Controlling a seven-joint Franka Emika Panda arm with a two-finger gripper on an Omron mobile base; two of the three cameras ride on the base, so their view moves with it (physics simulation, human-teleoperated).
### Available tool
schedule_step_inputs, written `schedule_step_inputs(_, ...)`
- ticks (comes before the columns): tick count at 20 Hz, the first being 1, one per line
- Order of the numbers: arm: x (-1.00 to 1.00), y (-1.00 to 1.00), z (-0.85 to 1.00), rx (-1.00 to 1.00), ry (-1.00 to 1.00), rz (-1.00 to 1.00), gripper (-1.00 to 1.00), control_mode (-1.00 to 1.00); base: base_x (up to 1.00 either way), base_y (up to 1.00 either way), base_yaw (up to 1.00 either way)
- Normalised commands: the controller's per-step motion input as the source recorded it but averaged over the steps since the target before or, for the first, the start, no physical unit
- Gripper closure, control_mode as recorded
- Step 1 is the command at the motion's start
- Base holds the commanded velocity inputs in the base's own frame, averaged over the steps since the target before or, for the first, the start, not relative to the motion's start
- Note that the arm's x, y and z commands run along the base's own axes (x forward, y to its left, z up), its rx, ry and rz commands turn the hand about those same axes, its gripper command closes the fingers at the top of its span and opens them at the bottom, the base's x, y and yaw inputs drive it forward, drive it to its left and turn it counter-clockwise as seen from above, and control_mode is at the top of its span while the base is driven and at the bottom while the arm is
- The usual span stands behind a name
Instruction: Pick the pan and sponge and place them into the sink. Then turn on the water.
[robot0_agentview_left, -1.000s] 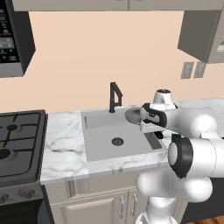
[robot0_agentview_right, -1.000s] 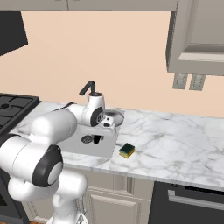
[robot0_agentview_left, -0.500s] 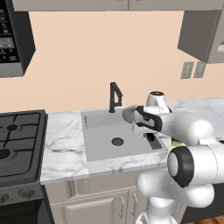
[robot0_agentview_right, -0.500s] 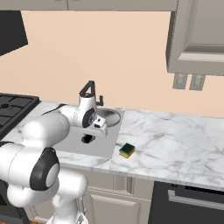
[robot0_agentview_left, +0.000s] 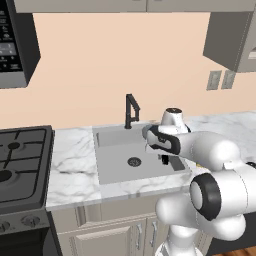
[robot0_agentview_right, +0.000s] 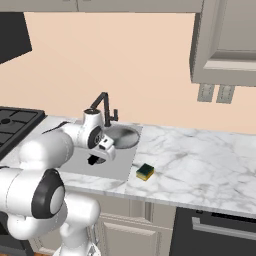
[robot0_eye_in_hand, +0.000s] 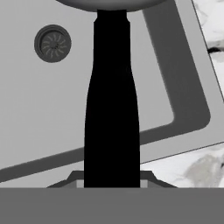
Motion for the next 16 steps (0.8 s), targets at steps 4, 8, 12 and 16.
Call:
schedule_step_inputs(4, -0.03, 0.23, -0.02, 0.03, 0.01, -0.14, 1.00, -1.00, 0.00, 0.00, 0.00)
schedule_step_inputs(8, -0.05, 0.28, -0.02, 0.04, 0.01, -0.12, 1.00, -1.00, 0.00, 0.00, 0.00)
schedule_step_inputs(12, -0.06, 0.34, -0.02, 0.05, 0.02, -0.09, 1.00, -1.00, 0.00, 0.00, 0.00)
schedule_step_inputs(16, -0.05, 0.41, 0.00, 0.06, 0.00, -0.06, 1.00, -1.00, 0.00, 0.00, 0.00)
